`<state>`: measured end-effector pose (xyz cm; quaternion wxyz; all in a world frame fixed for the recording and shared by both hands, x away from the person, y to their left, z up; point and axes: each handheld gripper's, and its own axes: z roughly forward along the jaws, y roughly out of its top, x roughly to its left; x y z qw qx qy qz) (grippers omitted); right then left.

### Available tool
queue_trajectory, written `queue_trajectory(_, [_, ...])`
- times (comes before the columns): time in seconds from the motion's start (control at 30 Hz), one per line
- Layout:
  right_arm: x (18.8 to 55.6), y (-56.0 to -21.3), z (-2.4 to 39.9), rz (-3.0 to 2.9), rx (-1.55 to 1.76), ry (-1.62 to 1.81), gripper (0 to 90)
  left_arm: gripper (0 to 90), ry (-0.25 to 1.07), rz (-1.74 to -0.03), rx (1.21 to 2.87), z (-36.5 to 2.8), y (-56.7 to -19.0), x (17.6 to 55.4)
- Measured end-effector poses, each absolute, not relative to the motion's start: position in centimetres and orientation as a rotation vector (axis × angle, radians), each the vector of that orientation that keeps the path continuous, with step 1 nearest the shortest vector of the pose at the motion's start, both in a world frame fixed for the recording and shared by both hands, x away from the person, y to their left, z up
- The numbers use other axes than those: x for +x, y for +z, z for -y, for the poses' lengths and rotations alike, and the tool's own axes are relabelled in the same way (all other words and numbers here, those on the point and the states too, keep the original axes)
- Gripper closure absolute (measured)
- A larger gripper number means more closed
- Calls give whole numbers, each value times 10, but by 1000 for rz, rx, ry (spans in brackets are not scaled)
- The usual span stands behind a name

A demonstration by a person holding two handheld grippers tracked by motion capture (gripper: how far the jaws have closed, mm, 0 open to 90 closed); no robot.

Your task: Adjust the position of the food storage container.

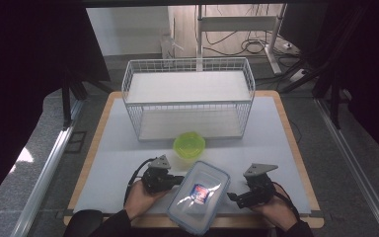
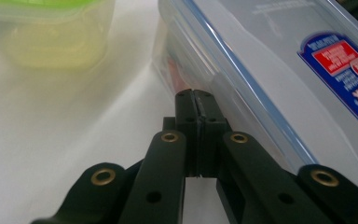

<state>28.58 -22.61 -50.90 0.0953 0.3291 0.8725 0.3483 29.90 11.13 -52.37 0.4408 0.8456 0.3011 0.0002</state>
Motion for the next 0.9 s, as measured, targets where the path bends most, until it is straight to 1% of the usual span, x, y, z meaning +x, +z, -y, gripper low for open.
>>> queue_trajectory(0.1, [282,-509,225,-2620,972,1025,123,897,-3,-745,2095,-107,-524,304])
queue_trajectory(0.2, [276,-510,223,-2678,963,1016,259,896,3,-743,2093,-109,-522,303])
queue_trajectory(0.27, [271,-510,222,-2720,956,1020,377,893,3,-745,2075,-116,-517,300])
queue_trajectory(0.37, [263,-509,218,-2794,925,1045,595,887,87,-744,2091,-131,-508,286])
queue_trajectory(0.43, [257,-509,214,-2848,881,1063,699,887,105,-758,2084,-141,-506,277])
queue_trajectory(0.47, [257,-509,214,-2848,881,1063,699,887,105,-758,2084,-141,-506,277])
queue_trajectory(0.5, [251,-510,206,-2916,824,1089,776,886,126,-769,2081,-148,-505,267])
queue_trajectory(0.57, [245,-510,197,-2955,769,1120,822,882,143,-780,2079,-155,-504,259])
queue_trajectory(0.7, [236,-511,183,-3000,644,1131,875,876,147,-818,2060,-167,-505,248])
queue_trajectory(0.9, [235,-512,163,-3004,596,1217,886,874,157,-857,2032,-180,-505,241])
